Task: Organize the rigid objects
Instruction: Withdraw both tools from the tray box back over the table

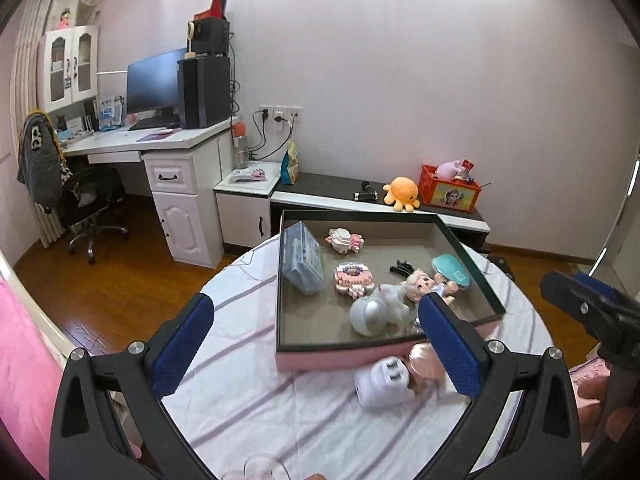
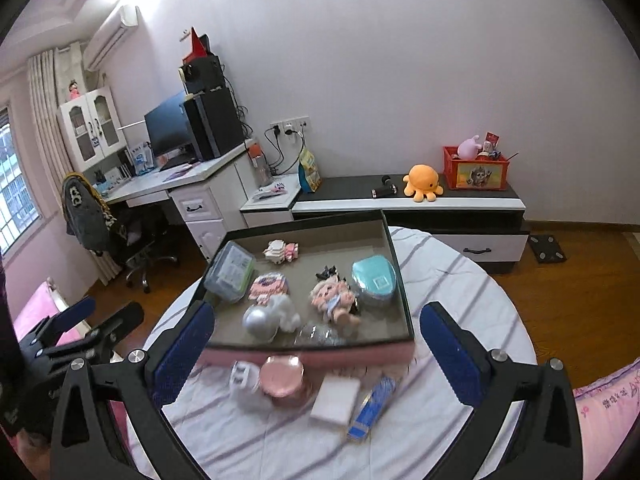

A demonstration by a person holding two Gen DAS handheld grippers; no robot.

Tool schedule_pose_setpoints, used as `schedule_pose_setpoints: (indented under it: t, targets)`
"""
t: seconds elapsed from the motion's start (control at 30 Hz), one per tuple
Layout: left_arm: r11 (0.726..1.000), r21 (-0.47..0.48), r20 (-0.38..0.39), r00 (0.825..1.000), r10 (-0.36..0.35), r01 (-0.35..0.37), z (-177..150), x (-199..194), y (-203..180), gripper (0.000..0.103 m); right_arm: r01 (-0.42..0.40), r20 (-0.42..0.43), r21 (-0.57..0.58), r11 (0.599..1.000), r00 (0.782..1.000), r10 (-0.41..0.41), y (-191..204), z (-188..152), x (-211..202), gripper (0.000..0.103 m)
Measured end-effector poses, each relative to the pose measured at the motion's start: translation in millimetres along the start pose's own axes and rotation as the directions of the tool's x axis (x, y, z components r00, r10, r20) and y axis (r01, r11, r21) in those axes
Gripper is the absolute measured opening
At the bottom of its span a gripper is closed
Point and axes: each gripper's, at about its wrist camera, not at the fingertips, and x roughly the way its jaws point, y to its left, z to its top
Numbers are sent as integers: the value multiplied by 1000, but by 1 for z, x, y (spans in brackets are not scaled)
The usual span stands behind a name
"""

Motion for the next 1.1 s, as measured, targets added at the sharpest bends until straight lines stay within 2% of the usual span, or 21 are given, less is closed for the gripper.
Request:
schedule_pose_setpoints:
  t: [0.23,0.37,0.5,0.7,1.1]
  targets:
    - [1000,-15,35,999,11,-11,-21,-45,-4,103,56,63,-8,998,996,-55,3,-23,-48,103]
    - [999,10,63,997,33,-33,-31,-66,-9,103,99,101,-17,995,990,-97,8,-37,-73,103]
    - [999,19,75,997,31,-33,-45,-82,-13,103,128,99,-38,991,987,-124,17,-51,-84,103]
    - [999,41,67,997,27,-30,-60,-95,-16,103,121,91,-61,991,989,-116,28,-63,-93,103]
    - [999,33,72,997,27,-29,-64,-107,-14,103,113,106,-57,992,989,-107,30,-67,-107,103]
